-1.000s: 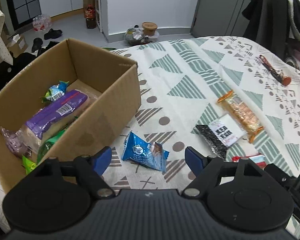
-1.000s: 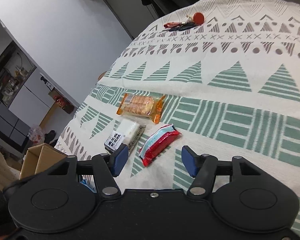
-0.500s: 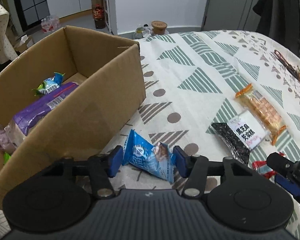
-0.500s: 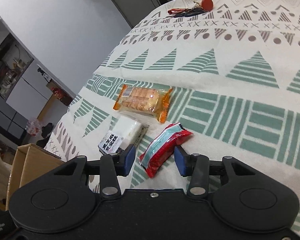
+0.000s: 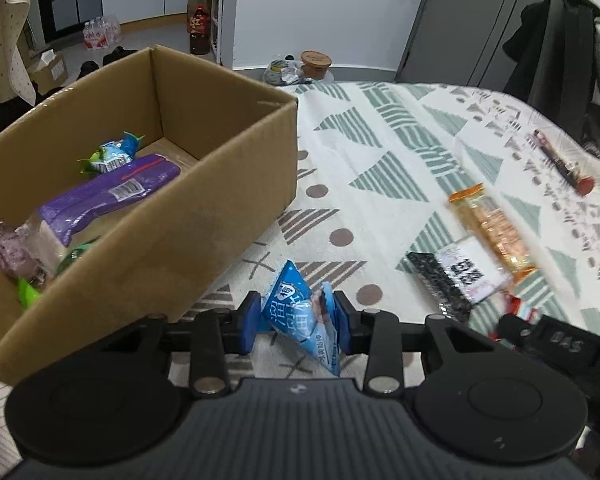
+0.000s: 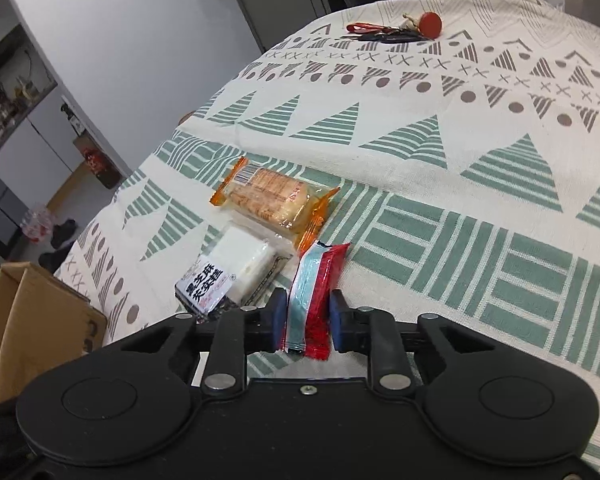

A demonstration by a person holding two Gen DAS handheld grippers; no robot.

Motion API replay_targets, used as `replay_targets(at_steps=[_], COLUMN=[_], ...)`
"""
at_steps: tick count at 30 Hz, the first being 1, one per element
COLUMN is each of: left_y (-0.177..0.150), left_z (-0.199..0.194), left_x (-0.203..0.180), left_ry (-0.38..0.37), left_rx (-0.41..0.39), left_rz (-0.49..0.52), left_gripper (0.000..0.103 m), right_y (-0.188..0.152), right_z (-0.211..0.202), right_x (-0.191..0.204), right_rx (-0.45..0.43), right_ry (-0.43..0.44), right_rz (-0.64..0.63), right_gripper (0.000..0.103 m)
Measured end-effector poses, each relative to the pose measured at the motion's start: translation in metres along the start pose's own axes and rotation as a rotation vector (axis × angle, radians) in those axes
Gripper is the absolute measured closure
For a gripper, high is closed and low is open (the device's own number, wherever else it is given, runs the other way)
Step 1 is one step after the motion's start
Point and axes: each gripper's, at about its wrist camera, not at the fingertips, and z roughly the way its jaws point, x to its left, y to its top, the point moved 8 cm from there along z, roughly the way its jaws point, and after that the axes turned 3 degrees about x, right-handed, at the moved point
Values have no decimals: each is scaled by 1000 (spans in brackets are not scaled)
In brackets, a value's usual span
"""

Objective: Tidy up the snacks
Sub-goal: 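Grasp the blue wrapped packet with the left gripper while the right grasps the red-white wrapper, then carry both snacks over the box and open both grippers to drop them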

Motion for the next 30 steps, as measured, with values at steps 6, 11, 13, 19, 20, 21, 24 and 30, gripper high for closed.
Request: replay_targets(at_steps=[6,11,13,19,20,21,24,30], left_y=[4,9,11,13,13,14,16,25], left_z=[-28,-52,-60,-89,-94,-98,-109,-138], left_x=[10,20,24,39,43,46,59,83], left_ry=[-34,-51,-56,-63,-64,-64,-65,-57], left_rx=[-22,-58,-70,-114,-122,-128,-142,-169], left_rz=[-11,-13,-19,-39,-44,-50,-69,-99], left_gripper=[66,66,66,66,66,66,66,66], right_y=[3,7,7,6,5,4,0,-9], right_z=[-21,-42,-51,-76,-80,-83,-92,-112], right_x=[8,19,23,43,46,50,60,86], right_rx=[-41,-85,-102,-150,-157,-164,-175,-180], right_ry=[5,30,45,87,93,100,122,210], right_rz=[-22,-45,-54,-92,-101,-111,-132,-132], right_gripper=[82,82,82,82,82,82,82,82])
